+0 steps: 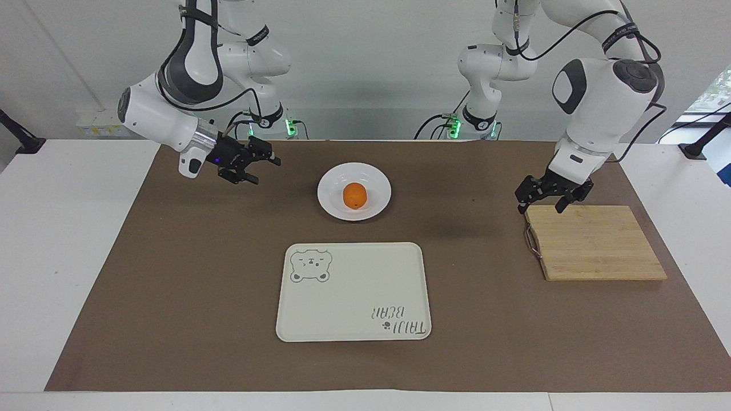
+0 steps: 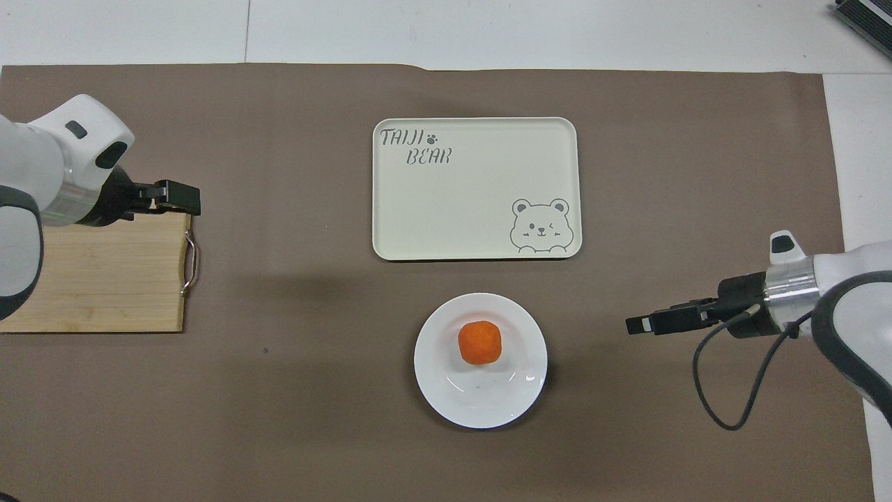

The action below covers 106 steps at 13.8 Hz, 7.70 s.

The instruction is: Place orange and plate with both arms

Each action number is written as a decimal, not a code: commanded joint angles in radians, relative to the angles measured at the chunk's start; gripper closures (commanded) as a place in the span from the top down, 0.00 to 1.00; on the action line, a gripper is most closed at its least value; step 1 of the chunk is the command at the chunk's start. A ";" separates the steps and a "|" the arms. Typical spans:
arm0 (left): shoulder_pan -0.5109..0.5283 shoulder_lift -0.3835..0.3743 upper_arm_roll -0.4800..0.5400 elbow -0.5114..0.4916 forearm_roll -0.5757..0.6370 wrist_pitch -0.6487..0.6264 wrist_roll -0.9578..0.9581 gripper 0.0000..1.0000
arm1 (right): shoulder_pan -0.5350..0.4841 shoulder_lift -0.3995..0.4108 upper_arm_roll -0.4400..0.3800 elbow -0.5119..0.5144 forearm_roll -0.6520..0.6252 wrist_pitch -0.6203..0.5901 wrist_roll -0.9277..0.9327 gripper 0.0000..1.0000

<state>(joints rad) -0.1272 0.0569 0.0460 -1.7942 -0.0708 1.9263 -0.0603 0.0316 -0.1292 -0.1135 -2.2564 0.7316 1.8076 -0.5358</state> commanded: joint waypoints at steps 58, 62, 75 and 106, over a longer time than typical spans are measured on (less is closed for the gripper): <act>0.086 -0.078 -0.002 0.254 0.060 -0.483 0.148 1.00 | 0.139 0.439 -0.003 0.285 0.512 0.095 -0.006 0.00; 0.086 -0.077 -0.002 0.254 0.060 -0.483 0.148 1.00 | 0.123 0.557 -0.002 0.473 0.534 0.101 0.095 0.00; 0.086 -0.078 -0.002 0.254 0.060 -0.483 0.148 1.00 | 0.148 0.746 0.006 0.652 0.465 0.236 0.120 0.00; 0.086 -0.078 -0.002 0.254 0.060 -0.483 0.148 1.00 | 0.134 0.415 -0.032 0.633 -0.558 0.251 0.401 1.00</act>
<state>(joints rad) -0.0373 -0.0081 0.0405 -1.5359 -0.0212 1.4544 0.0750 0.1677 0.3281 -0.1472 -1.6058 0.2488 2.0862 -0.1548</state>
